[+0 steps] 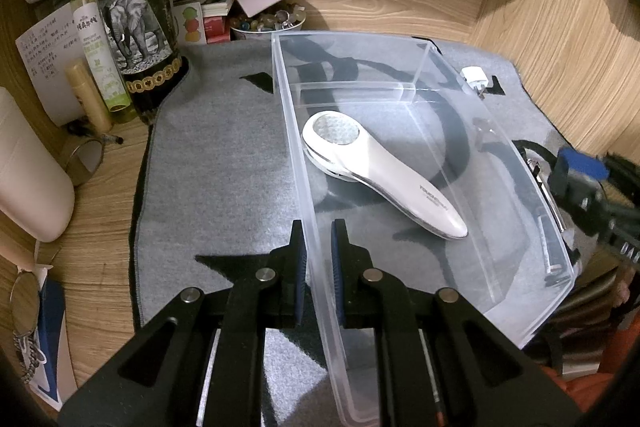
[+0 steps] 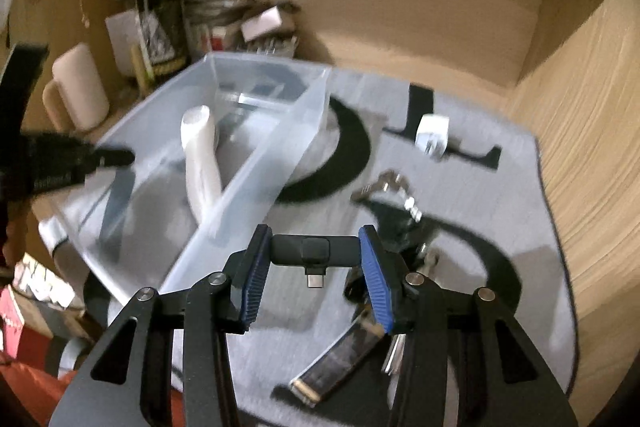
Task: Organize rigid objects
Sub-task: 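Carry the black USB adapter into the clear box and release it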
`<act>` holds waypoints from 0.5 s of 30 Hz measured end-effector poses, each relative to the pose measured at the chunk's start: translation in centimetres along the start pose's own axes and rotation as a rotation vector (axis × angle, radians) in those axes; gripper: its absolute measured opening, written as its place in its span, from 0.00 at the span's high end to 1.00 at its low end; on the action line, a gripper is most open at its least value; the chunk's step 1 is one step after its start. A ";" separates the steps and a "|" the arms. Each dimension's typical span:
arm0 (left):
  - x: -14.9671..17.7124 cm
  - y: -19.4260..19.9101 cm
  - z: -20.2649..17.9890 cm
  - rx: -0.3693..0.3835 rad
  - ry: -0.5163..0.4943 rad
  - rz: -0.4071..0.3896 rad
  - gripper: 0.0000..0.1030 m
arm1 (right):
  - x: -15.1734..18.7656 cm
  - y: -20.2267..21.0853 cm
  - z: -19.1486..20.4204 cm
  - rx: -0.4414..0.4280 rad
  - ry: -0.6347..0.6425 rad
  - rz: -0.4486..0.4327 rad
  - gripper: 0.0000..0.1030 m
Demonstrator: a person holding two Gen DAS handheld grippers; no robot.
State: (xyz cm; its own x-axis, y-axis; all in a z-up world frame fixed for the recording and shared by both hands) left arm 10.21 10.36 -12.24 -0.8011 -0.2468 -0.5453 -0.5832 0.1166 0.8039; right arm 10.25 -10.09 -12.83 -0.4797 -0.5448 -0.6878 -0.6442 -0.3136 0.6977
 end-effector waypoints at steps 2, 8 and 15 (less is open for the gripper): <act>0.0 0.0 0.0 0.001 0.002 0.001 0.89 | -0.8 0.2 -0.4 0.007 -0.007 -0.023 0.60; 0.0 0.0 0.0 0.001 0.001 0.002 0.89 | -3.3 0.8 -1.1 0.009 -0.021 -0.098 0.60; 0.0 0.0 0.0 0.002 0.002 0.003 0.89 | -6.2 0.6 -0.4 -0.024 0.004 -0.157 0.60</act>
State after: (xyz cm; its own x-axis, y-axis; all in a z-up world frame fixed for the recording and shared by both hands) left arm 10.21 10.40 -12.22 -0.8023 -0.2483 -0.5428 -0.5813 0.1190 0.8049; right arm 13.05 -7.22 -8.11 -0.3719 -0.4912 -0.7877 -0.6962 -0.4136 0.5866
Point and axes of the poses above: each gripper's, at about its wrist camera, not at the fingertips, and y roughly against the way its jaws point, z to its left, x to its underside, the point moved 4 cm from there along -y, roughly the way its jaws point, and after that the axes turned 15 degrees about y, right-handed, at the moved point
